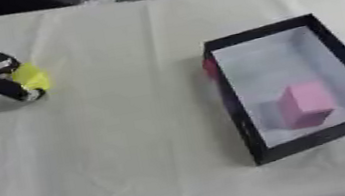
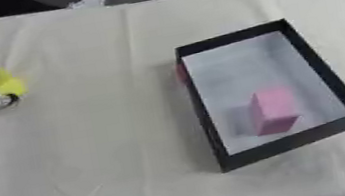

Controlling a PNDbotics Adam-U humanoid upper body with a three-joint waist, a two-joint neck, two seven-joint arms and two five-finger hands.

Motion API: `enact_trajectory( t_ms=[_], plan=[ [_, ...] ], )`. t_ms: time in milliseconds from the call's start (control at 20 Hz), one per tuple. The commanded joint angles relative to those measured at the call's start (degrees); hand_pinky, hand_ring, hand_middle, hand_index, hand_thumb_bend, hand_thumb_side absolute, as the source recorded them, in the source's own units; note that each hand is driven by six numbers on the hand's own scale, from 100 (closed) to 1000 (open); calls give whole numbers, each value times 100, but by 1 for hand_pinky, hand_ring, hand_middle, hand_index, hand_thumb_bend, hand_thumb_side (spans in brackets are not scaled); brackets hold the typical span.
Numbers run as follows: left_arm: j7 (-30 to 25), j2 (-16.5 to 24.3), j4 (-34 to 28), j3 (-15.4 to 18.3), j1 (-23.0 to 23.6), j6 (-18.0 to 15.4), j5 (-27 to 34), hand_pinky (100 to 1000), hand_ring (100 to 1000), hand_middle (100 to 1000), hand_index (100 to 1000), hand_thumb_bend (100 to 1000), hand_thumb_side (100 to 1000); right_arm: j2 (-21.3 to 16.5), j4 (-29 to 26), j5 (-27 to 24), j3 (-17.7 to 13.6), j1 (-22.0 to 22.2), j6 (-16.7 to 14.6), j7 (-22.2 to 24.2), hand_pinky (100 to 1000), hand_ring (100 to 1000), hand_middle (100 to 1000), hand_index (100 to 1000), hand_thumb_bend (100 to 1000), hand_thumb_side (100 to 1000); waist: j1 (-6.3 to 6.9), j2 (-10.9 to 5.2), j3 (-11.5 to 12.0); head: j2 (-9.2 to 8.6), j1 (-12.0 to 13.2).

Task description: Pick up the objects with one hand, pass them to the other hand, and then place them into the box on the other side of the table.

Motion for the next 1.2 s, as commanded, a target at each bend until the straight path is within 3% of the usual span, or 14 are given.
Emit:
enact_trajectory(
  t_ms=[50,350,950,1200],
  plan=[
    [-94,126,-82,-24,-110,-24,31,932,858,737,599,325,310,-191,-10,18,-76,-48,-10,-3,742,907,909,960,100,426,79,-23,12,-14,16],
    [-260,186,-241,-48,-98,-40,279,918,839,713,569,236,161,-218,-9,-6,-87,-44,-23,-15,743,907,909,960,100,421,76,-52,23,-14,16],
    [-407,369,-849,-245,9,-54,850,896,802,673,541,100,158,-262,-30,-20,-109,1,-48,-34,744,906,908,959,100,403,36,-106,52,-14,5],
    [-379,476,-1313,-253,135,109,1484,914,783,644,529,100,187,-277,-60,-17,-124,4,-58,-56,745,908,908,958,100,382,8,-108,76,-14,-23]
  ],
)
